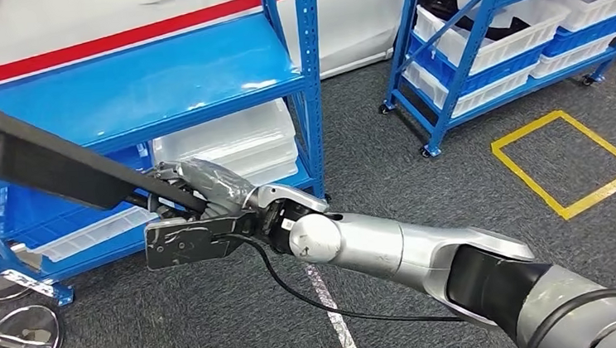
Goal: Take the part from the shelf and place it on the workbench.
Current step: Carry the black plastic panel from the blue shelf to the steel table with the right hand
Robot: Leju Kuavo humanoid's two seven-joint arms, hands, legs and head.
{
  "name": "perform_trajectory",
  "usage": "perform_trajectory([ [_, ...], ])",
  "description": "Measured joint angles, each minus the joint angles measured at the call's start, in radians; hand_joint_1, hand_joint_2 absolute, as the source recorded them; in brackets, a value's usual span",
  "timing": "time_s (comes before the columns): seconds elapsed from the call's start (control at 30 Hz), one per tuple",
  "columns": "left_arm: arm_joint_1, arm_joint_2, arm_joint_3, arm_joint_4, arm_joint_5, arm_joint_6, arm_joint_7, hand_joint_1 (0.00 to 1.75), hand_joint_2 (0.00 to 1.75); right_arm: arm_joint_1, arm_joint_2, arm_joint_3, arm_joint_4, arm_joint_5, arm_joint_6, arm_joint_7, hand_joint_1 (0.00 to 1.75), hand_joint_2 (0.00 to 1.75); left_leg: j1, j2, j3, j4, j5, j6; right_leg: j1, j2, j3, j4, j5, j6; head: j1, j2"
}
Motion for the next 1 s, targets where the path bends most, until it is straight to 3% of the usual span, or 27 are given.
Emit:
perform_trajectory([
  [0.07,0.000,0.001,-0.004,0.000,0.000,0.003,0.001,0.00,1.75,0.003,-0.001,-0.010,0.000,0.007,-0.010,-0.002,1.75,1.75,-0.003,-0.015,0.000,-0.025,0.018,0.010,-0.002,-0.012,0.002,-0.010,0.011,0.014,-0.001,0.000],
  [0.1,0.003,0.002,-0.006,0.000,0.001,0.005,0.002,0.00,1.75,0.005,-0.002,-0.015,-0.001,0.010,-0.015,-0.003,1.75,1.75,-0.001,-0.022,0.001,-0.037,0.031,0.015,-0.002,-0.006,-0.001,-0.006,0.005,0.019,-0.001,0.000],
  [0.17,0.010,0.003,-0.010,0.000,0.003,0.008,0.004,0.00,1.75,0.012,-0.005,-0.026,-0.007,0.016,-0.026,-0.006,1.75,1.75,0.003,-0.033,0.001,-0.054,0.054,0.025,0.000,0.023,-0.028,0.058,-0.047,0.021,-0.001,0.000],
  [0.23,0.012,0.004,-0.015,0.000,0.005,0.010,0.005,0.00,1.75,0.020,-0.011,-0.042,-0.017,0.022,-0.042,-0.007,1.75,1.75,0.000,-0.047,-0.015,-0.051,0.065,0.033,0.004,0.042,-0.071,0.179,-0.117,0.021,-0.001,0.000],
  [0.27,0.012,0.004,-0.018,0.000,0.007,0.010,0.005,0.00,1.75,0.026,-0.014,-0.051,-0.023,0.021,-0.051,-0.007,1.75,1.75,0.000,-0.057,-0.023,-0.047,0.068,0.033,0.005,0.045,-0.084,0.224,-0.135,0.022,-0.001,0.000],
  [0.3,0.014,0.004,-0.020,0.000,0.007,0.010,0.005,0.00,1.75,0.032,-0.018,-0.059,-0.031,0.015,-0.057,-0.008,1.75,1.75,0.000,-0.067,-0.031,-0.041,0.071,0.033,0.005,0.047,-0.080,0.235,-0.134,0.023,-0.001,0.000],
  [0.37,0.019,0.004,-0.021,0.000,0.011,0.010,0.004,0.00,1.75,0.041,-0.024,-0.074,-0.048,-0.008,-0.064,-0.012,1.75,1.75,0.001,-0.087,-0.045,-0.025,0.071,0.029,0.004,0.054,-0.023,0.154,-0.093,0.024,-0.001,0.000],
  [0.43,0.022,0.004,-0.022,0.000,0.017,0.008,0.001,0.00,1.75,0.043,-0.029,-0.088,-0.070,-0.034,-0.066,-0.020,1.75,1.75,0.002,-0.104,-0.065,0.000,0.067,0.022,-0.001,0.081,0.036,0.048,-0.066,0.021,-0.001,0.000],
  [0.5,0.023,0.004,-0.022,0.000,0.025,0.007,-0.007,0.00,1.75,0.046,-0.036,-0.098,-0.096,-0.053,-0.071,-0.025,1.75,1.75,0.003,-0.117,-0.083,0.016,0.066,0.011,0.002,0.092,0.051,0.015,-0.066,0.014,-0.001,0.000],
  [0.57,0.027,0.006,-0.022,0.000,0.034,0.007,-0.015,0.00,1.75,0.048,-0.044,-0.108,-0.123,-0.059,-0.085,-0.025,1.75,1.75,0.004,-0.123,-0.092,0.018,0.069,0.001,0.003,0.075,0.051,0.011,-0.059,0.004,-0.001,0.000],
  [0.63,0.031,0.009,-0.022,0.001,0.041,0.008,-0.021,0.00,1.75,0.048,-0.051,-0.119,-0.151,-0.060,-0.105,-0.023,1.75,1.75,0.004,-0.102,-0.107,0.047,0.049,-0.011,-0.001,0.060,0.055,0.002,-0.053,-0.007,-0.004,0.000],
  [0.73,0.032,0.009,-0.022,0.001,0.049,0.009,-0.029,0.00,1.75,0.048,-0.069,-0.141,-0.201,-0.061,-0.127,-0.019,1.75,1.75,0.015,-0.067,-0.179,0.205,-0.028,-0.030,-0.004,0.032,0.058,-0.003,-0.050,-0.012,-0.006,0.000],
  [0.8,0.035,0.009,-0.022,0.001,0.055,0.009,-0.031,0.00,1.75,0.048,-0.087,-0.155,-0.232,-0.054,-0.135,-0.009,1.75,1.75,0.022,-0.061,-0.209,0.272,-0.042,-0.037,-0.004,0.011,0.058,-0.003,-0.051,-0.012,-0.006,0.000],
  [0.83,0.037,0.010,-0.022,0.001,0.058,0.010,-0.032,0.00,1.75,0.048,-0.095,-0.162,-0.246,-0.042,-0.137,0.001,1.75,1.75,0.025,-0.057,-0.198,0.253,-0.024,-0.039,-0.005,0.001,0.058,-0.003,-0.052,-0.011,-0.006,0.000],
  [0.87,0.039,0.011,-0.022,0.001,0.060,0.010,-0.033,0.00,1.75,0.048,-0.103,-0.168,-0.261,-0.025,-0.139,0.014,1.75,1.75,0.027,-0.046,-0.168,0.198,0.006,-0.039,-0.005,-0.008,0.060,-0.003,-0.053,-0.009,-0.006,0.000],
  [0.93,0.039,0.013,-0.022,0.001,0.062,0.011,-0.035,0.00,1.75,0.047,-0.118,-0.183,-0.291,0.007,-0.142,0.034,1.75,1.75,0.020,0.002,-0.097,0.065,0.051,-0.033,-0.003,-0.026,0.064,-0.004,-0.055,-0.003,-0.006,0.000],
  [1.0,0.037,0.014,-0.022,0.001,0.063,0.011,-0.036,0.00,1.75,0.045,-0.131,-0.196,-0.316,0.021,-0.144,0.044,1.75,1.75,0.009,0.028,-0.069,0.004,0.061,-0.021,0.000,-0.043,0.068,-0.009,-0.055,0.009,-0.006,0.000],
])
